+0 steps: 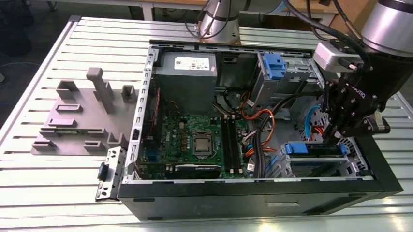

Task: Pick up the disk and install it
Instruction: 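Insert the first disk wire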

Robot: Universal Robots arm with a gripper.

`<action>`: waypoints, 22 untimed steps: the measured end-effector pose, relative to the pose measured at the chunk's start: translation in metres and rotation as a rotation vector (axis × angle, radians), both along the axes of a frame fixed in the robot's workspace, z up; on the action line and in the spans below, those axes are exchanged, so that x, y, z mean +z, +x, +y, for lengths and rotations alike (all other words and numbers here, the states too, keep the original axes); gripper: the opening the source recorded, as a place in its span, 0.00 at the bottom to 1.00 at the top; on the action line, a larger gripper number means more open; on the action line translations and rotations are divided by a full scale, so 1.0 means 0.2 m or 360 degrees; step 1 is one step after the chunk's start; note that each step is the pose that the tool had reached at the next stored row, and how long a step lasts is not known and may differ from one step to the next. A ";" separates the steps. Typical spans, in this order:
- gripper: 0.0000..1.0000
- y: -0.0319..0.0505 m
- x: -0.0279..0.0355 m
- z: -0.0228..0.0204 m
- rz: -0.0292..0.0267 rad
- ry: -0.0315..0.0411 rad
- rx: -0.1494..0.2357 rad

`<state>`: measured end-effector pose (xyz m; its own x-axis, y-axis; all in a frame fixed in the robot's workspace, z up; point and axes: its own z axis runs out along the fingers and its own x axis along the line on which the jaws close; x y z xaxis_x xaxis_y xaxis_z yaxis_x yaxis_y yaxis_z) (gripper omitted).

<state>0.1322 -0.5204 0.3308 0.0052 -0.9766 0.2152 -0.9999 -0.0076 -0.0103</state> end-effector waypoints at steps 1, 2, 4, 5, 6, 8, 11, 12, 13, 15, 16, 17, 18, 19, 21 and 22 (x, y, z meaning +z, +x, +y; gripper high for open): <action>0.17 -0.005 -0.001 -0.005 -0.00026 0.0012 0.0000; 0.17 -0.010 -0.001 -0.008 -0.00047 0.0027 0.0000; 0.17 -0.017 -0.001 -0.010 -0.00086 0.0055 0.0000; 0.17 -0.017 -0.001 -0.010 -0.00107 0.0060 0.0000; 0.17 -0.017 -0.001 -0.009 -0.00125 0.0061 0.0001; 0.17 -0.017 -0.001 -0.010 -0.00164 0.0061 0.0000; 0.17 -0.018 0.006 -0.010 -0.00306 0.0061 0.0000; 0.17 -0.018 0.010 -0.010 -0.00366 0.0061 0.0001; 0.17 -0.018 0.014 -0.010 -0.00409 0.0061 0.0001; 0.17 -0.019 0.015 -0.010 -0.00488 0.0062 0.0001; 0.17 -0.019 0.015 -0.013 -0.00502 0.0066 0.0001; 0.17 -0.019 0.016 -0.017 -0.00503 0.0071 0.0001; 0.17 -0.019 0.016 -0.022 -0.00504 0.0076 0.0001; 0.17 -0.021 0.015 -0.026 -0.00504 0.0078 0.0001; 0.17 -0.024 0.015 -0.033 -0.00503 0.0081 0.0003; 0.17 -0.025 0.015 -0.036 -0.00503 0.0082 0.0004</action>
